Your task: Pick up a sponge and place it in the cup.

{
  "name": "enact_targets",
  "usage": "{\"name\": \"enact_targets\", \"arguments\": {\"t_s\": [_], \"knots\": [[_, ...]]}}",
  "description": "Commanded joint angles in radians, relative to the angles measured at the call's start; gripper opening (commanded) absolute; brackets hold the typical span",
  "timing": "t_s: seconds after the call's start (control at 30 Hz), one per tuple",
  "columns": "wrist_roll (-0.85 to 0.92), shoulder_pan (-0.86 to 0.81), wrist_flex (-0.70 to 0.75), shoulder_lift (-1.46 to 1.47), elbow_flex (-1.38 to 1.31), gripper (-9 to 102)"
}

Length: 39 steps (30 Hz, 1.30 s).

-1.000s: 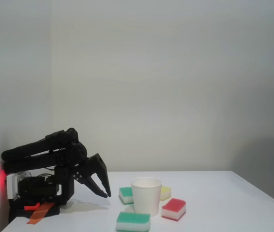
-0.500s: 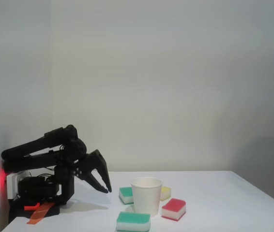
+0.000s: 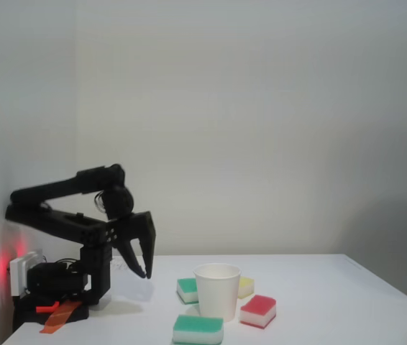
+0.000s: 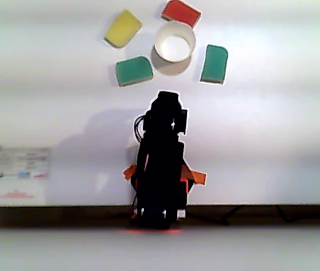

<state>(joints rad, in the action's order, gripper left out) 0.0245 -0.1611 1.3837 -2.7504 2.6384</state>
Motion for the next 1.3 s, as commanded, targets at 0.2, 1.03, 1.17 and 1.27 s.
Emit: {"name": "enact_targets", "arguments": {"t_s": [0.2, 1.03, 1.17, 1.27], "knots": [[-0.031, -0.095, -0.034, 0.451, -0.428, 2], [0.005, -0.293, -0.264, 0.980, -0.749, 2], [0.003, -0.319, -0.344, 1.049, -0.762, 2], [0.005, -0.339, -0.356, 1.088, -0.787, 4]]}}
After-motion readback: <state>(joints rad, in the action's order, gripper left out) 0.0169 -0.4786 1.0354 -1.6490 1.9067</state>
